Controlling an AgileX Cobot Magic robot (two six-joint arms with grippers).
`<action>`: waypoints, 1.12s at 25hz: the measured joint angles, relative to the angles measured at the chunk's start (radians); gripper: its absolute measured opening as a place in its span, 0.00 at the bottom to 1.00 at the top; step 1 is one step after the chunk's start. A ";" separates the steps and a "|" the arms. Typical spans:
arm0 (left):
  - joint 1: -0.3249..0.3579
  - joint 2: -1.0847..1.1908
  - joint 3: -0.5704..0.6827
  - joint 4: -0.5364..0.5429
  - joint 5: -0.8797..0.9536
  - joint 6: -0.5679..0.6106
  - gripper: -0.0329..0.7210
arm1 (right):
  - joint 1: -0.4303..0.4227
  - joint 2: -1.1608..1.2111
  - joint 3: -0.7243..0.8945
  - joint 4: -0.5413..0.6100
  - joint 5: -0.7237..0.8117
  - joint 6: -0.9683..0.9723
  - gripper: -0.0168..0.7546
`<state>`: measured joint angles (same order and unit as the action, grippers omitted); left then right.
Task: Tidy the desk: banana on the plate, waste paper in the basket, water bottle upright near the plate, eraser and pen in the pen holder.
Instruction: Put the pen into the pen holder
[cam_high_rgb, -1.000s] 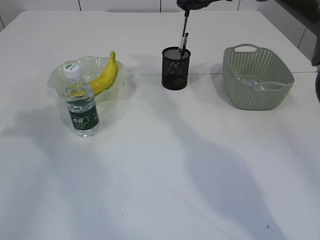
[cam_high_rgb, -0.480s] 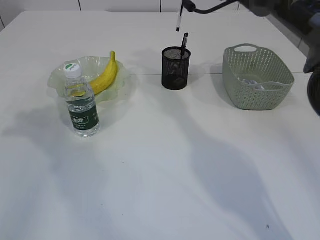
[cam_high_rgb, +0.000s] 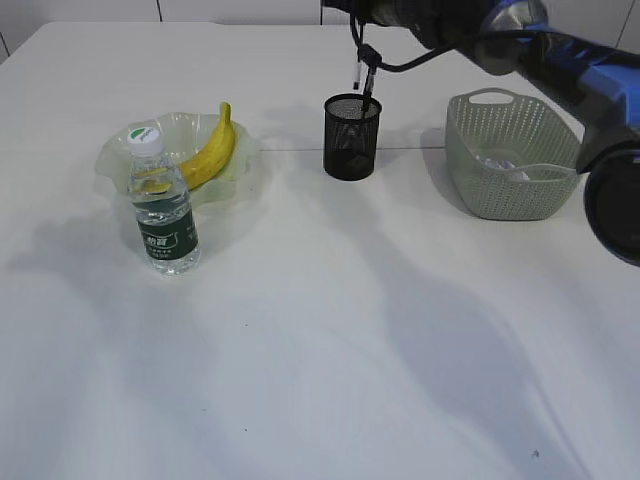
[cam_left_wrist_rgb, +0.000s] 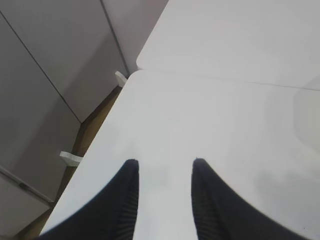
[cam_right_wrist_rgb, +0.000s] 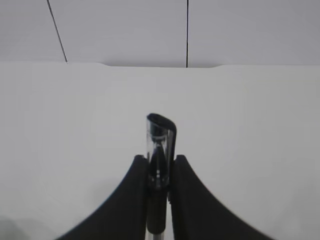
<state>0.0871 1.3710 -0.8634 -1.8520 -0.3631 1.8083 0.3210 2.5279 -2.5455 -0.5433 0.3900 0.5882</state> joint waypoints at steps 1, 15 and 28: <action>0.000 0.000 0.000 0.000 0.005 0.000 0.37 | 0.000 0.010 0.000 0.000 -0.002 0.000 0.11; 0.000 0.000 0.000 0.000 0.014 0.000 0.37 | -0.001 0.091 0.000 -0.032 -0.012 0.000 0.11; 0.000 0.000 0.000 0.000 0.016 0.000 0.37 | -0.001 0.137 0.000 -0.033 -0.012 0.036 0.11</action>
<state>0.0871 1.3710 -0.8634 -1.8520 -0.3475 1.8083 0.3204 2.6649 -2.5455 -0.5765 0.3783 0.6242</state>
